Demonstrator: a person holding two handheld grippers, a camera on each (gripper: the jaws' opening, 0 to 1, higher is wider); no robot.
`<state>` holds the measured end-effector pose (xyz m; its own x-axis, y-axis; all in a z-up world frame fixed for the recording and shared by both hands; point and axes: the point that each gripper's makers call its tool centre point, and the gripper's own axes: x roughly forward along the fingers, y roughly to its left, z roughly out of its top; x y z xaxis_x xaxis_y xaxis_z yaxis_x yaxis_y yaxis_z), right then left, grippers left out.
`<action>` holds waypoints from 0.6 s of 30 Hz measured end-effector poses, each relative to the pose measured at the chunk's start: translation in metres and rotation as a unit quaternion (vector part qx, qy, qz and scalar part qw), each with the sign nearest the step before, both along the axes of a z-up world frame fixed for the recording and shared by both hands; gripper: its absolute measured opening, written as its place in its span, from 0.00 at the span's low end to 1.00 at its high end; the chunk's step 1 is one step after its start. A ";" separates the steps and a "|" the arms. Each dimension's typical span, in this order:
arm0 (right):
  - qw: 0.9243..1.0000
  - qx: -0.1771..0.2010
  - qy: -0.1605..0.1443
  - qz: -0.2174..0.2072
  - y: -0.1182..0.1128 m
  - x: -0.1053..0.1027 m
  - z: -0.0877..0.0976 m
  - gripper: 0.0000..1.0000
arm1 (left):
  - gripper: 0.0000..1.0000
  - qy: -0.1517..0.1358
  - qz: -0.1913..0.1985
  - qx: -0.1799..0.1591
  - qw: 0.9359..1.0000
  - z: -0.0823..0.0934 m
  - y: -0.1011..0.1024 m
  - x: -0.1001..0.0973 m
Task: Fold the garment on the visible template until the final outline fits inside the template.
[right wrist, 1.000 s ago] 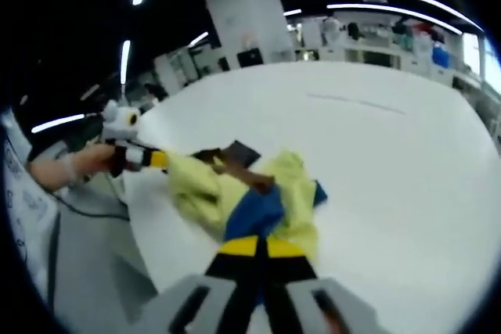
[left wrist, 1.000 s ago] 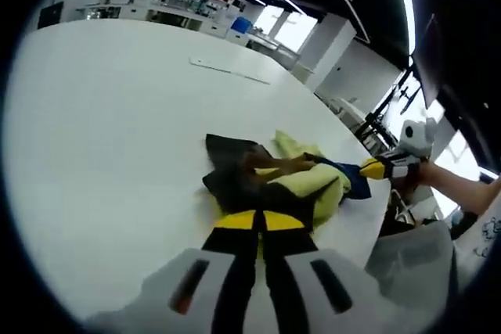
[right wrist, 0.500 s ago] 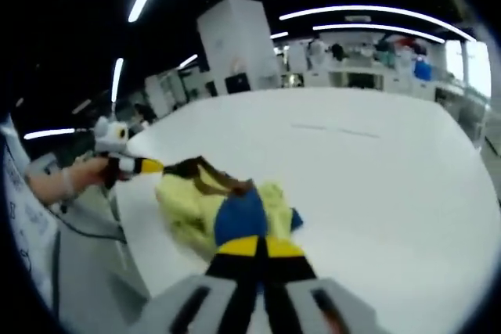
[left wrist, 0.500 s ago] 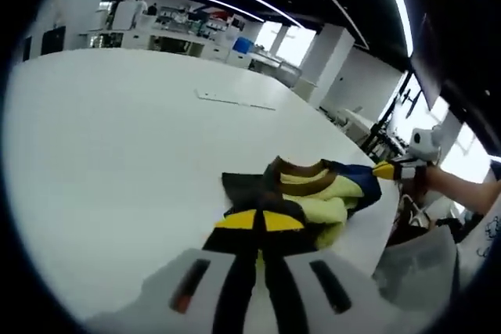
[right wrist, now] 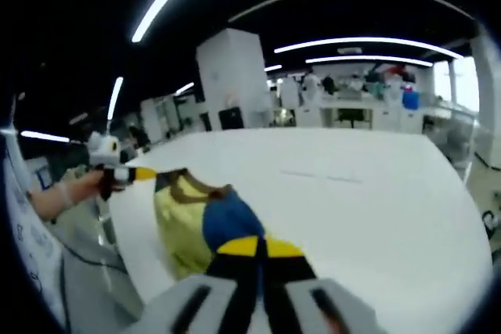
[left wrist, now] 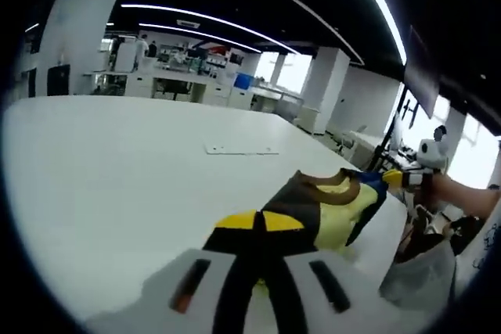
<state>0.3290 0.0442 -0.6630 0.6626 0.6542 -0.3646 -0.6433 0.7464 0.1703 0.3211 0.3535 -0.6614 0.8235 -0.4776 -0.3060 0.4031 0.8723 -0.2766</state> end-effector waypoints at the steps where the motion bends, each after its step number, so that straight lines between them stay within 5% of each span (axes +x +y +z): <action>1: 1.000 0.001 -0.002 0.000 0.000 0.000 0.002 0.00 | 0.00 -0.011 -0.001 0.010 1.000 0.009 0.004 0.003; 18: 0.991 0.040 -0.130 0.006 0.016 0.012 0.115 0.00 | 0.00 -0.118 0.001 0.028 0.993 0.110 0.016 0.020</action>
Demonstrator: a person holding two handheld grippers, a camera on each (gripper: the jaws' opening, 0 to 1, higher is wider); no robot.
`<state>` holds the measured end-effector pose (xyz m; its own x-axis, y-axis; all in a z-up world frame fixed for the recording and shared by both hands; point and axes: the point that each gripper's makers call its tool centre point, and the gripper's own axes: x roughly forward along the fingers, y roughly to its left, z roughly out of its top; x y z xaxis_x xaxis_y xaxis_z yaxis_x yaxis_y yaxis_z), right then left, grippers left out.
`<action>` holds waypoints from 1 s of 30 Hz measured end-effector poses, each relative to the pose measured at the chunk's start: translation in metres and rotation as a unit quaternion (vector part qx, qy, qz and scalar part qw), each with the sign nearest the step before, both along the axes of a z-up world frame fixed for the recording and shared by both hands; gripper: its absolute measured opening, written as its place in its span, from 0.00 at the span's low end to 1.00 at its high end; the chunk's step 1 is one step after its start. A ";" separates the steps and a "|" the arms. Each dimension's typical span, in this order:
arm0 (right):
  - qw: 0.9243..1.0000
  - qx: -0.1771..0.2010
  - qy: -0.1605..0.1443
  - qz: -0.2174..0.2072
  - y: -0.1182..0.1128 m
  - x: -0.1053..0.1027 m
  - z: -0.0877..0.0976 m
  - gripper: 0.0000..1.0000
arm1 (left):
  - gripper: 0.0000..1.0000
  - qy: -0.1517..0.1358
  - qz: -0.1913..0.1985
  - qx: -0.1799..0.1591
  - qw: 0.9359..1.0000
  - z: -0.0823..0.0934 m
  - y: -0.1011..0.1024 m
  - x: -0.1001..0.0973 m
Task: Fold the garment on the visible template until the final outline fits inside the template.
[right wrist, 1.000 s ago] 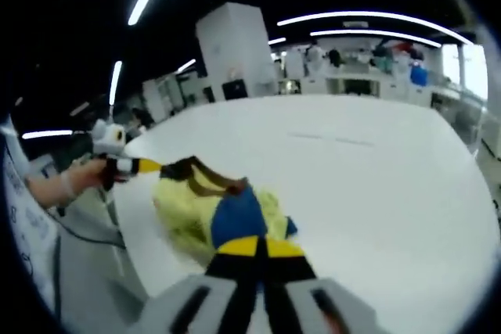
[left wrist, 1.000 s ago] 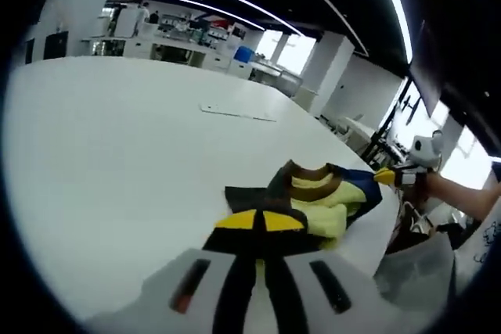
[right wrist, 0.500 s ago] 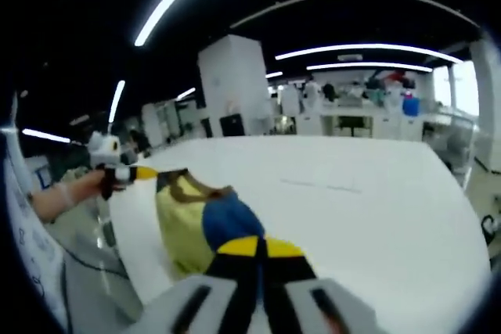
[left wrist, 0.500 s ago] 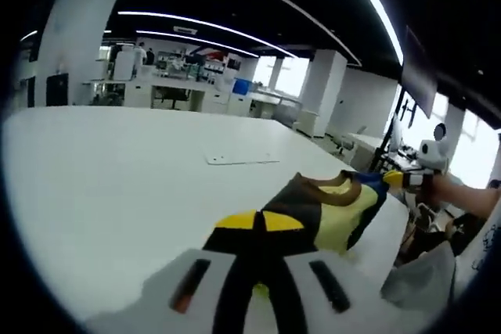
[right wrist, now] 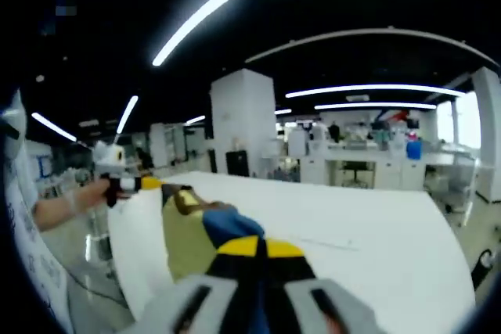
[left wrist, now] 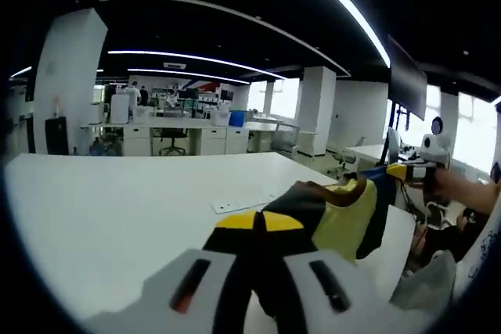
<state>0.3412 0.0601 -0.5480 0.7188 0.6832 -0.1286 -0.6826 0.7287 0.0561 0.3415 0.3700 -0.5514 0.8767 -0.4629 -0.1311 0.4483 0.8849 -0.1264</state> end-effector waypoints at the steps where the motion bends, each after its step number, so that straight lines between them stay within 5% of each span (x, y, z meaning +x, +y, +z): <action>1: 1.000 0.004 -0.007 0.000 0.000 0.003 0.008 0.00 | 0.00 -0.005 -0.001 -0.003 1.000 0.007 0.000 0.002; 5: 0.999 0.027 -0.038 0.000 0.002 0.011 0.036 0.00 | 0.00 -0.030 0.000 0.011 0.999 0.032 0.000 0.009; 10: 0.999 0.027 -0.045 0.000 0.007 0.036 0.035 0.00 | 0.00 -0.032 0.000 0.012 0.999 0.034 0.005 0.034; 15: 1.000 0.009 -0.020 -0.002 0.015 0.071 0.006 0.00 | 0.00 0.005 0.010 0.010 1.000 -0.006 0.012 0.070; 30: 0.993 -0.060 0.095 -0.032 0.023 0.194 -0.131 0.00 | 0.00 0.109 0.033 0.028 0.993 -0.133 0.015 0.166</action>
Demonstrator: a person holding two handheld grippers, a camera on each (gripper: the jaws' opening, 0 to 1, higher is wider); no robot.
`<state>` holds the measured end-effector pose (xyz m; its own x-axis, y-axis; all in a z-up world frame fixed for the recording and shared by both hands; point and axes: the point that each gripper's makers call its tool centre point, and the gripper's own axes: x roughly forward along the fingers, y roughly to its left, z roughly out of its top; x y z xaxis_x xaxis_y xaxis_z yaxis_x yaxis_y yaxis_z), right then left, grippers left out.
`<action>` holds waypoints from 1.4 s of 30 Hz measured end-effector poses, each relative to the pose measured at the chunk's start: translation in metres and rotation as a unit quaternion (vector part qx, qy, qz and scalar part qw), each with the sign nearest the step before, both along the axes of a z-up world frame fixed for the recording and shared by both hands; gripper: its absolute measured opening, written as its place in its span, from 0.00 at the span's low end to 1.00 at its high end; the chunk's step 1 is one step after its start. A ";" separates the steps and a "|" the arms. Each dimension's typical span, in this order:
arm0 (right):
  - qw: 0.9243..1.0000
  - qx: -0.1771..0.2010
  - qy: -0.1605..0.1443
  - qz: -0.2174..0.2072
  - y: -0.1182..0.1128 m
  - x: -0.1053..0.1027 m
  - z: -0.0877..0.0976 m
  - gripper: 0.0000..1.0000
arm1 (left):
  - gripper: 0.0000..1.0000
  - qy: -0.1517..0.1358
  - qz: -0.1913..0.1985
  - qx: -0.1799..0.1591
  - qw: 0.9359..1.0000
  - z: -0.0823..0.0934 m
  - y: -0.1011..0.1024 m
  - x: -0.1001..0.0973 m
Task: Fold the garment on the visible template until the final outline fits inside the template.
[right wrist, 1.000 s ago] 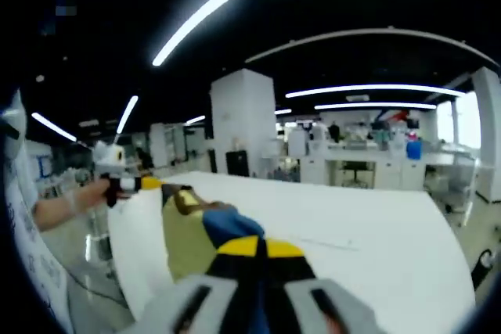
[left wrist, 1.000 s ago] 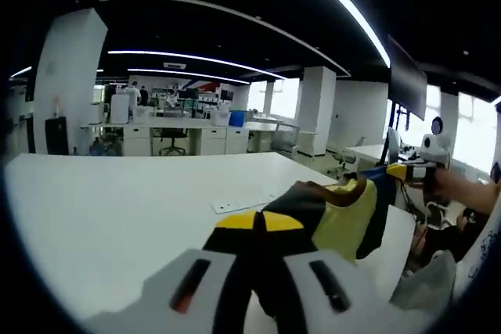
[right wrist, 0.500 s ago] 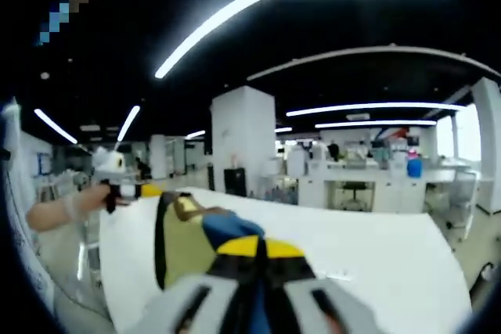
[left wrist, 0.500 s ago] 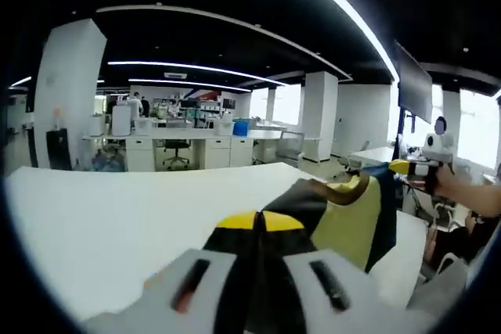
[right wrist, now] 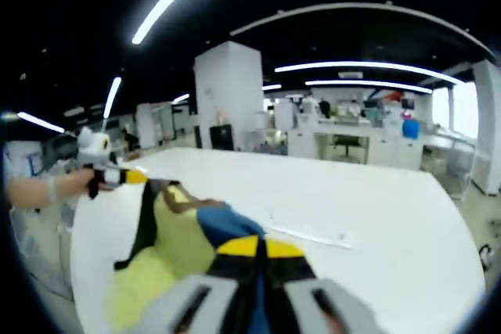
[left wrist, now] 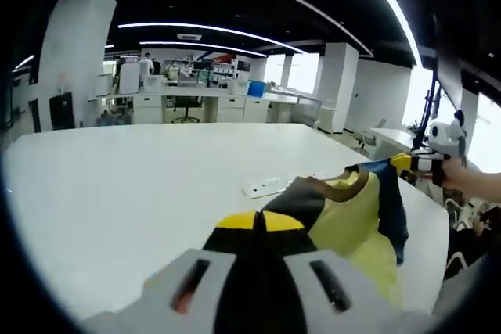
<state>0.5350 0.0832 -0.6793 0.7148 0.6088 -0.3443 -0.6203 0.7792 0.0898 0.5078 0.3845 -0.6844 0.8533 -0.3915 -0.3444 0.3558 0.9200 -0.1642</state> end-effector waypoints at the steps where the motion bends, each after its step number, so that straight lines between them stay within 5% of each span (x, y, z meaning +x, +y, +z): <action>1: 1.000 0.000 0.006 -0.002 0.000 0.004 -0.006 0.00 | 0.00 0.003 0.002 -0.001 1.000 -0.005 -0.002 0.003; 13: 0.998 -0.027 0.060 -0.011 0.007 0.056 -0.068 0.00 | 0.00 0.054 0.019 0.026 0.998 -0.078 0.010 0.061; 25: 0.990 -0.045 0.130 -0.030 0.005 0.079 -0.127 0.00 | 0.00 0.093 0.011 0.049 0.994 -0.125 -0.002 0.083; 32: 0.988 -0.054 0.141 -0.034 0.007 0.078 -0.138 0.00 | 0.00 0.108 0.009 0.057 0.993 -0.139 -0.003 0.079; 42: 0.987 -0.057 0.146 -0.024 0.009 0.073 -0.137 0.00 | 0.04 0.099 0.001 0.049 0.994 -0.133 -0.003 0.081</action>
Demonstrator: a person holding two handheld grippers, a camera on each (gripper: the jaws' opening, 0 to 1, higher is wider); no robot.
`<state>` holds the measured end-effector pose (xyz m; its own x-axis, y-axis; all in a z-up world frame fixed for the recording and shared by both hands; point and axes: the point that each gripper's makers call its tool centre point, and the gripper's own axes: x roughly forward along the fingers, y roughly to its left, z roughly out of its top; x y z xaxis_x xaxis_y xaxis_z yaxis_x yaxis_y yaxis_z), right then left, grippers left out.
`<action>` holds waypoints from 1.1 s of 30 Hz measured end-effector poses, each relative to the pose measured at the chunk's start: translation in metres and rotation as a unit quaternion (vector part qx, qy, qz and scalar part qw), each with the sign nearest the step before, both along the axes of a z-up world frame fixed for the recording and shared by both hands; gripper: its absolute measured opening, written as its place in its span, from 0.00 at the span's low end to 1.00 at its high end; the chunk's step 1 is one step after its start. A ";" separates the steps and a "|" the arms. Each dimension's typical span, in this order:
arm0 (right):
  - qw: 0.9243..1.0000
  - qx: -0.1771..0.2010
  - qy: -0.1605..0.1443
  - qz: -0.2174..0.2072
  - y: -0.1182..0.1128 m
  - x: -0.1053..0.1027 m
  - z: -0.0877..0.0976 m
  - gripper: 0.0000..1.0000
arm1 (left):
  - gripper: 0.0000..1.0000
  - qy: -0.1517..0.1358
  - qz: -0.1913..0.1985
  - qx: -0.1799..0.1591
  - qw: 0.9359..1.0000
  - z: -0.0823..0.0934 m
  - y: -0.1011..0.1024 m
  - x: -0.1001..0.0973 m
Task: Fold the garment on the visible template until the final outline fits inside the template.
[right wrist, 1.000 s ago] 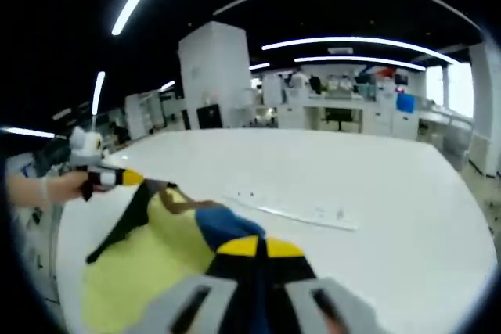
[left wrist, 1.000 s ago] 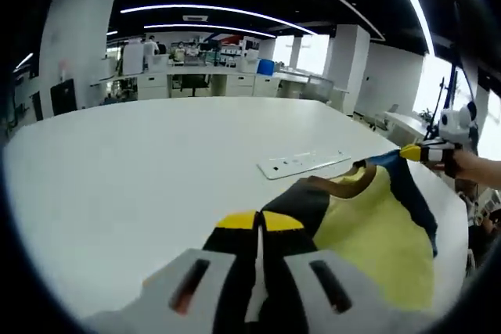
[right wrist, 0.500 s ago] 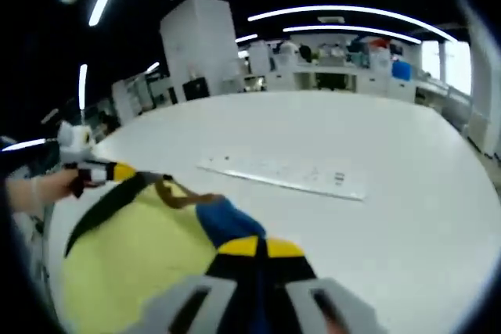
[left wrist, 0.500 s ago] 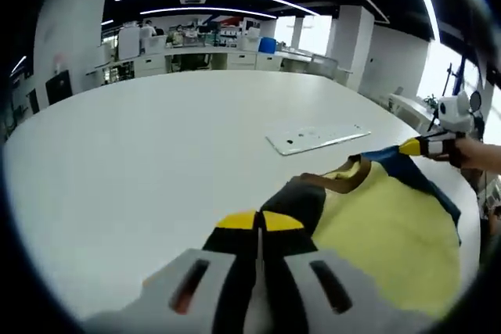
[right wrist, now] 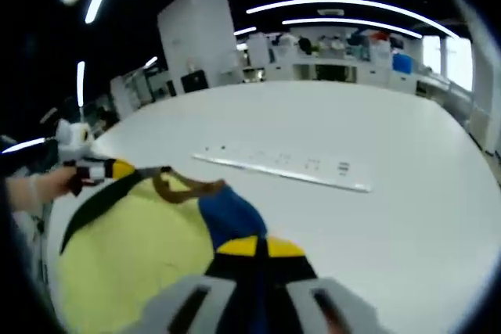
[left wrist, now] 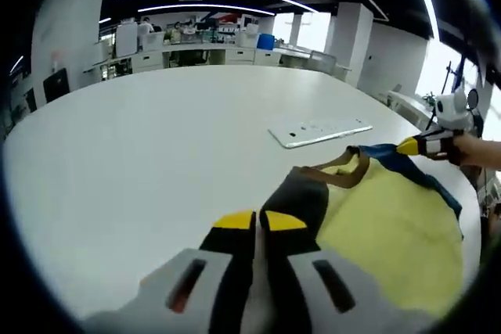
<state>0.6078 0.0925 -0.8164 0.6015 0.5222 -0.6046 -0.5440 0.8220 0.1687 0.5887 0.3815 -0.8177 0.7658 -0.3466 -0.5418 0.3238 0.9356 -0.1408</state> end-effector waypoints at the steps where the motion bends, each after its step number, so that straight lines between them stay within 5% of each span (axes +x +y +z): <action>1: 1.000 0.003 -0.002 0.001 0.001 -0.001 0.002 0.02 | 0.06 -0.001 -0.002 0.001 1.000 0.001 0.000 -0.001; 5: 1.000 0.015 0.001 0.007 0.004 -0.003 0.002 0.27 | 0.18 -0.010 -0.014 0.004 1.000 0.010 -0.005 -0.010; 9: 0.999 0.025 0.006 0.022 0.010 -0.010 0.001 0.58 | 0.44 -0.019 -0.017 0.007 1.000 0.014 -0.003 -0.011; 12: 0.999 0.036 0.013 0.020 0.008 -0.013 0.002 0.72 | 0.65 -0.017 -0.028 -0.001 0.999 0.017 -0.005 -0.015; 17: 0.998 0.061 0.012 0.001 0.004 -0.021 0.009 0.92 | 0.86 -0.011 -0.039 -0.006 0.999 0.019 -0.007 -0.025; 22: 0.998 0.066 0.013 -0.004 0.000 -0.028 0.012 0.99 | 0.99 -0.007 -0.055 -0.014 0.998 0.027 -0.011 -0.038; 33: 0.997 0.069 0.023 -0.009 -0.012 -0.053 0.016 0.99 | 0.98 -0.013 -0.066 -0.035 0.997 0.055 -0.015 -0.081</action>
